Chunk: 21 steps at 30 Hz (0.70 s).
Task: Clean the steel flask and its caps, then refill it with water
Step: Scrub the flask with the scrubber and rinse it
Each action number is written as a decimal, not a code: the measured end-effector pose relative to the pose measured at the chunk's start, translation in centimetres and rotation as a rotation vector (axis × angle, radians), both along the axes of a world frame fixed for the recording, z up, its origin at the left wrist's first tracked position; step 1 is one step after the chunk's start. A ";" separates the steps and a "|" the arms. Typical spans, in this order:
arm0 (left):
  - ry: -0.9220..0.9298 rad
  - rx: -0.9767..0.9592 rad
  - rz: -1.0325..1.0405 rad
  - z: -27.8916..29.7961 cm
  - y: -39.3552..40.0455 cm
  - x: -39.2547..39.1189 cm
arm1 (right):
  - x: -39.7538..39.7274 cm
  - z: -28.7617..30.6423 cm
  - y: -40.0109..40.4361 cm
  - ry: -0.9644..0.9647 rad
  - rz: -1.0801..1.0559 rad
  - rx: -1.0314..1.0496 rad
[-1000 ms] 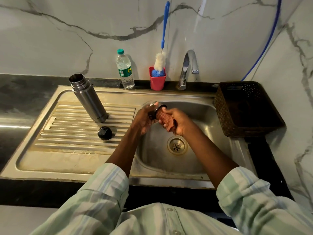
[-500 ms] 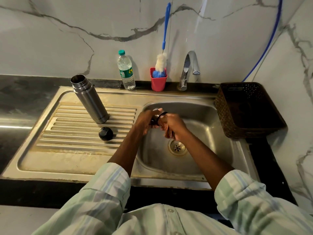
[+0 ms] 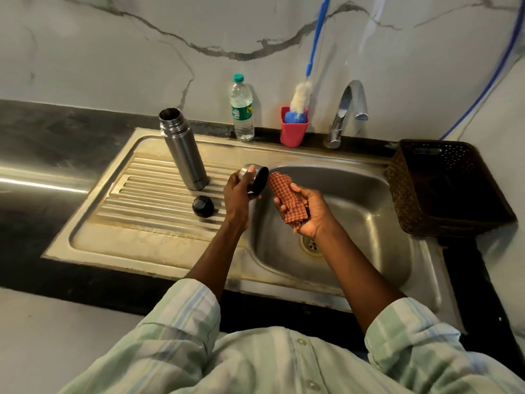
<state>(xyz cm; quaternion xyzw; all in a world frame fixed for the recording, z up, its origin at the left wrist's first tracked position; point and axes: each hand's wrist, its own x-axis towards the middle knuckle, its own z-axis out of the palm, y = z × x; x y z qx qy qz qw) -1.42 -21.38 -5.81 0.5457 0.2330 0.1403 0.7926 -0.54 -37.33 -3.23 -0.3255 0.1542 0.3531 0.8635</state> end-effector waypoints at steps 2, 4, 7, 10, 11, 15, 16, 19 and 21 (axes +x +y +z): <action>-0.085 0.070 0.138 0.2 1.0 -1.7 | -0.4 0.1 1.5 -0.003 0.046 0.040; -0.160 0.144 0.299 0.5 2.4 -3.3 | -0.6 0.0 3.0 0.007 0.057 0.062; -0.181 0.307 0.470 0.6 5.3 -5.3 | -1.2 -0.4 5.3 0.036 0.096 0.031; -0.080 0.429 0.628 -0.1 8.4 -6.3 | -1.6 -0.5 7.2 0.034 0.136 -0.042; -0.039 0.463 0.661 -0.6 9.2 -6.6 | -1.7 -0.5 7.7 0.029 0.149 -0.064; 0.175 0.621 0.609 -3.0 11.7 -7.9 | -1.9 -0.4 9.4 0.010 0.215 -0.144; 0.213 0.654 0.589 -3.7 12.1 -8.2 | -1.9 -0.4 9.6 0.012 0.225 -0.167; 0.302 0.693 0.566 -4.7 12.6 -8.7 | -2.0 -0.5 10.1 0.020 0.226 -0.215; 0.317 0.697 0.550 -4.9 12.4 -8.9 | -2.0 -0.7 10.0 0.020 0.245 -0.266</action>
